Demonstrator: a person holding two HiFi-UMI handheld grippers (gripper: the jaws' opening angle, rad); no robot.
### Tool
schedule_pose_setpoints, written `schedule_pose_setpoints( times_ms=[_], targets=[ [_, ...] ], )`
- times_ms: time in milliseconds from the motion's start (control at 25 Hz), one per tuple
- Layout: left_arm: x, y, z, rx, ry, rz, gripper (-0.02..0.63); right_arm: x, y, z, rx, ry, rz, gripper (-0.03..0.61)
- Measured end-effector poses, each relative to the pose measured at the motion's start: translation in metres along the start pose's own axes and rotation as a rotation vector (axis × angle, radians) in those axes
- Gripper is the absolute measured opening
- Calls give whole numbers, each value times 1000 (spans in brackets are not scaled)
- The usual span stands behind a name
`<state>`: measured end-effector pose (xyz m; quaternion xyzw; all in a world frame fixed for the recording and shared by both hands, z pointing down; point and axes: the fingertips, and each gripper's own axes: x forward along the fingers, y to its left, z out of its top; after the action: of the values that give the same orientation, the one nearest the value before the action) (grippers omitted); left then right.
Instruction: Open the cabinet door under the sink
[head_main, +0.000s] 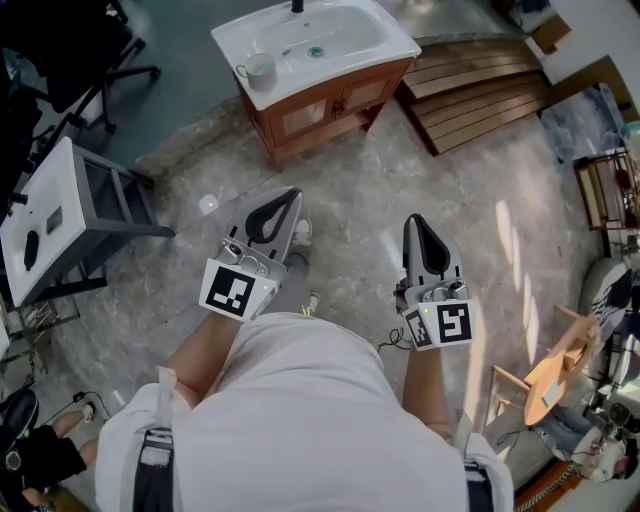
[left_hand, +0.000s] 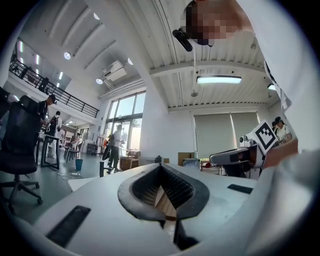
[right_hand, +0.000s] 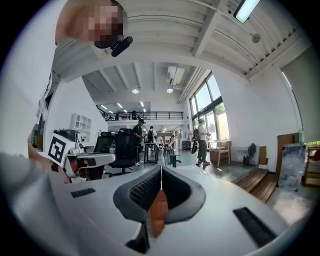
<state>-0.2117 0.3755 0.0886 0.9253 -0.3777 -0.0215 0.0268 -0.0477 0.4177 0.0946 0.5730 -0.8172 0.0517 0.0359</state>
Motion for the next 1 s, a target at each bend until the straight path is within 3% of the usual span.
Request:
schedule_pose_setpoints(
  times_ms=[280,600,1000],
  targets=[
    [110,69,-2,-17,-1,-12,6,103,-67,20,-16,28,-18,34],
    [198,152,-5,-12,3,-30,6,216,-102,43,-19,15,-21,34],
    [253,181,-18,-6,29,-54,6,251,-139,50,-27,34,-79,34]
  ],
)
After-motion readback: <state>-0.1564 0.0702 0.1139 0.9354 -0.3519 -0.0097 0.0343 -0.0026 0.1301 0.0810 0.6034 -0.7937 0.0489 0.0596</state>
